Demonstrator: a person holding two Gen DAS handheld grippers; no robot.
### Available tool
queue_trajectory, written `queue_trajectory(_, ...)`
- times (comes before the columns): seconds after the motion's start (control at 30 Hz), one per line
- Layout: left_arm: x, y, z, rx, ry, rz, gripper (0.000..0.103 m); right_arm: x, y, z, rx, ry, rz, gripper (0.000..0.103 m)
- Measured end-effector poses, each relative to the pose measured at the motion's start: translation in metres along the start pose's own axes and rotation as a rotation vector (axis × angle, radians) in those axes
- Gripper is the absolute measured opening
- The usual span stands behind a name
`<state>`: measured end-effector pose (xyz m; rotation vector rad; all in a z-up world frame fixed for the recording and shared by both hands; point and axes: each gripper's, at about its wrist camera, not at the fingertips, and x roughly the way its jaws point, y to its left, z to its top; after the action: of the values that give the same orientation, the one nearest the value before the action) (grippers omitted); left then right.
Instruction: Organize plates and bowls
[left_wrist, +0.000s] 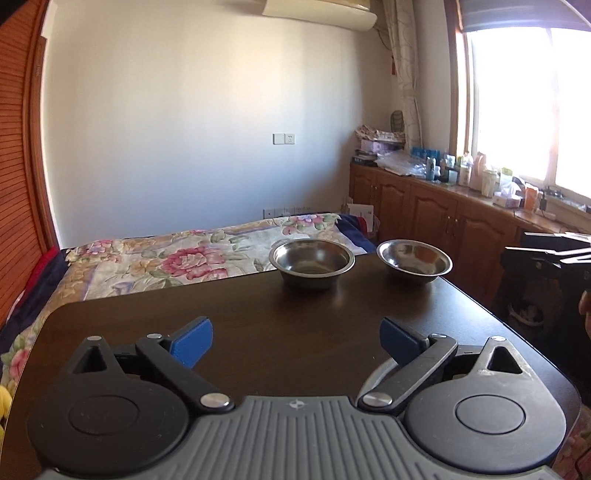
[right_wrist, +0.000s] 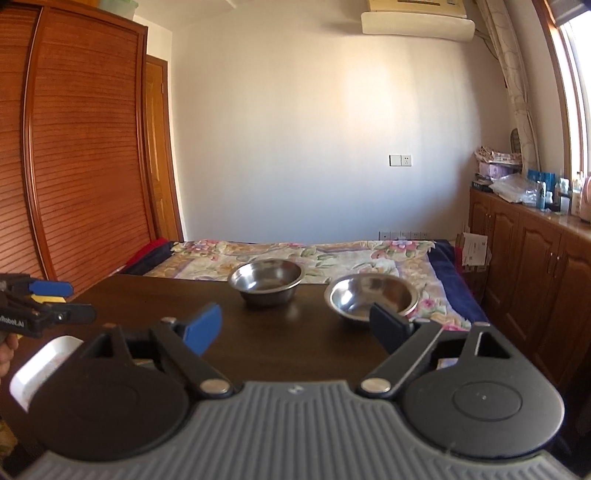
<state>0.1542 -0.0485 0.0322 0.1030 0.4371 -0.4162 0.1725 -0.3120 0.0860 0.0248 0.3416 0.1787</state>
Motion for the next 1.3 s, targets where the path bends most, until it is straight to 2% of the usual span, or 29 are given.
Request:
queue_trajectory(0.37,0.058,0.008,0.029,0.045,0.050,-0.004,0.098,0.061,-0.009,0.023,-0.054,0.057,0.056,0.098)
queue_trajectory(0.6,0.099,0.004,0.040,0.092,0.087,-0.028,0.082,0.103,-0.018,0.037,-0.054,0.144,0.123,0.095)
queue_trajectory(0.73,0.122,0.005,0.045,0.087,0.100,-0.043,0.079,0.125,-0.021,0.040,-0.052,0.176,0.140,0.085)
queue_trajectory(0.9,0.150,0.008,0.052,0.051,0.114,-0.043,0.075,0.158,-0.023,0.036,-0.019,0.234,0.157,0.063)
queue_trajectory(1.1,0.179,0.012,0.057,0.038,0.130,-0.043,0.074,0.182,-0.017,0.034,-0.014,0.265,0.152,0.052)
queue_trajectory(1.17,0.188,0.015,0.058,0.028,0.137,-0.041,0.073,0.188,-0.014,0.035,-0.029,0.279,0.145,0.051)
queue_trajectory(1.3,0.204,0.021,0.056,-0.001,0.153,-0.025,0.065,0.201,-0.012,0.037,-0.034,0.313,0.141,0.046)
